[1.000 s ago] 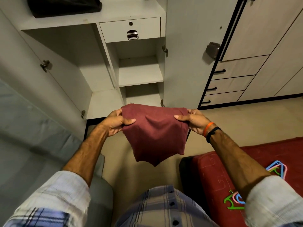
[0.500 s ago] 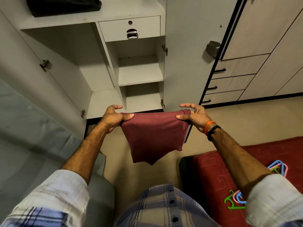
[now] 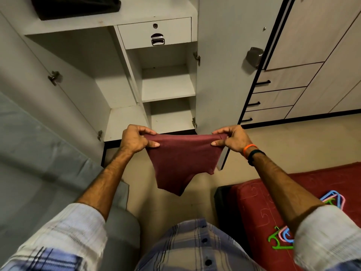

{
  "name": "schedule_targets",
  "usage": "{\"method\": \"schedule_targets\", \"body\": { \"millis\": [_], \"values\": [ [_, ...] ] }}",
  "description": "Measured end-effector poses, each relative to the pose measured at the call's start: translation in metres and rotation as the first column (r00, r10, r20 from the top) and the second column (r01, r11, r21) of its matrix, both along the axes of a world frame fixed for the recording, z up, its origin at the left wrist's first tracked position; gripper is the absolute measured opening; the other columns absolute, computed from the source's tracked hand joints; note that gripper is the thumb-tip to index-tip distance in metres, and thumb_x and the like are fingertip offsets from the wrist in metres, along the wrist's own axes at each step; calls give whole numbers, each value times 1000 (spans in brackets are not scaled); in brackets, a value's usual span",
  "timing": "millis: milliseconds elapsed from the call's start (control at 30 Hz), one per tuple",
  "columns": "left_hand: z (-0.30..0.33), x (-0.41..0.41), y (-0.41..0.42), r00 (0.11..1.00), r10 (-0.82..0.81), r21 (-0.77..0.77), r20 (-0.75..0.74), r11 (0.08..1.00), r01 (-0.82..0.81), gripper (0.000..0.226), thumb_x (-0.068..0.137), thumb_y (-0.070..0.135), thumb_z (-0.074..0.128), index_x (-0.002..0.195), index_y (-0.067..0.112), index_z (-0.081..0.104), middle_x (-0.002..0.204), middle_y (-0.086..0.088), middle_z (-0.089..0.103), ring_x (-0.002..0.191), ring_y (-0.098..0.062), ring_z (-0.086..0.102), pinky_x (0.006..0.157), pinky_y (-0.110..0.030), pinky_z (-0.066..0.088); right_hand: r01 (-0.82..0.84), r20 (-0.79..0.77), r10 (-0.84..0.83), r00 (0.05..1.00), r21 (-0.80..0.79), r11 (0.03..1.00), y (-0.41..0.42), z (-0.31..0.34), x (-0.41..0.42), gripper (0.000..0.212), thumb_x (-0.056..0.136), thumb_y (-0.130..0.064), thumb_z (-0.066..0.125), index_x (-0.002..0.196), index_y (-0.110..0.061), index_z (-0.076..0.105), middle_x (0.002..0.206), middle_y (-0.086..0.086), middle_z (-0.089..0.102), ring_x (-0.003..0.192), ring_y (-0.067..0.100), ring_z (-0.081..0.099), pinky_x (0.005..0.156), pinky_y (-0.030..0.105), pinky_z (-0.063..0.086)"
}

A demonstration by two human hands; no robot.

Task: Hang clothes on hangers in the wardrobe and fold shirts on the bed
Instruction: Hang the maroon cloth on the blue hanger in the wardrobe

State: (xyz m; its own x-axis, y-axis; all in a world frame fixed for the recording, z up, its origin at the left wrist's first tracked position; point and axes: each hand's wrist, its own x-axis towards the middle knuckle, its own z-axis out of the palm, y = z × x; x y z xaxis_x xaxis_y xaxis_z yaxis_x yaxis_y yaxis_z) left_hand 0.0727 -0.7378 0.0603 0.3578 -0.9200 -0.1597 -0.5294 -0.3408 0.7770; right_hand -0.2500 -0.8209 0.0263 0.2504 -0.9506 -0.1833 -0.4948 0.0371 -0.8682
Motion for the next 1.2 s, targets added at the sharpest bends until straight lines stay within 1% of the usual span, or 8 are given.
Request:
{"method": "schedule_targets", "body": {
  "millis": [133, 333, 433, 500, 567, 633, 900, 1200],
  "values": [
    [2, -6, -1, 991, 29, -17, 133, 1000, -27, 40, 60, 19, 93, 97, 11, 79, 93, -2, 74, 90, -16, 66, 83, -23, 50, -29, -149, 13, 989, -106, 994, 2, 7, 1, 36, 69, -24, 89, 101, -15, 77, 94, -1, 73, 93, 16, 65, 89, 28, 52],
    [-1, -7, -2, 943, 4, -62, 331, 998, 17, 28, 73, 27, 87, 91, 8, 79, 85, -5, 74, 75, -14, 62, 71, -24, 47, -102, -260, 45, 965, -211, 972, -4, 5, -3, 18, 75, -38, 83, 74, -24, 73, 85, 2, 70, 82, 15, 64, 75, 22, 49],
    [-2, -7, 0, 934, 14, -59, 358, 998, 8, 23, 83, 34, 78, 87, 11, 76, 84, -4, 70, 80, -19, 61, 73, -27, 47, -17, -174, -12, 985, -161, 987, -8, -3, -3, 24, 74, -37, 84, 68, -21, 68, 103, -1, 63, 95, 12, 58, 90, 28, 48],
    [-8, -3, -1, 979, 39, -71, 202, 997, -25, 26, 88, 36, 72, 81, 11, 72, 83, -6, 71, 81, -24, 64, 77, -34, 54, 59, 143, -63, 988, 33, 998, -4, -2, -2, 17, 81, -31, 80, 78, -15, 74, 105, -3, 69, 97, 11, 64, 97, 32, 49],
    [-13, 0, -1, 994, 61, -98, -86, 993, -69, 39, 90, 40, 67, 81, 3, 68, 79, -9, 68, 77, -25, 62, 84, -45, 56, 33, 444, -124, 887, 206, 978, 4, 4, 2, 16, 91, -26, 69, 89, -10, 75, 92, 0, 74, 86, 12, 68, 88, 32, 53],
    [-18, -3, -2, 957, 65, -123, -282, 987, -103, 50, 91, 46, 63, 88, -4, 65, 80, -10, 63, 77, -24, 56, 85, -47, 53, 9, 581, -169, 796, 267, 964, 9, 7, 6, 22, 96, -24, 61, 99, -4, 72, 93, 5, 73, 86, 14, 67, 87, 29, 54],
    [-22, -18, -3, 894, 223, -235, -388, 914, -330, 20, 95, 34, 64, 95, 14, 65, 89, -3, 69, 85, -17, 65, 75, -30, 56, 164, 557, -256, 790, 210, 964, 5, 3, 19, 26, 94, -24, 64, 103, 0, 71, 102, 17, 72, 92, 25, 68, 90, 37, 55],
    [-32, -9, 2, 895, 198, -132, -400, 954, -270, 18, 95, 32, 64, 99, 14, 64, 94, -3, 67, 85, -16, 63, 73, -30, 56, 189, 527, -264, 808, 192, 963, 9, 2, 28, 31, 91, -25, 68, 106, 3, 70, 101, 16, 73, 90, 23, 69, 82, 33, 57]
  ]
}}
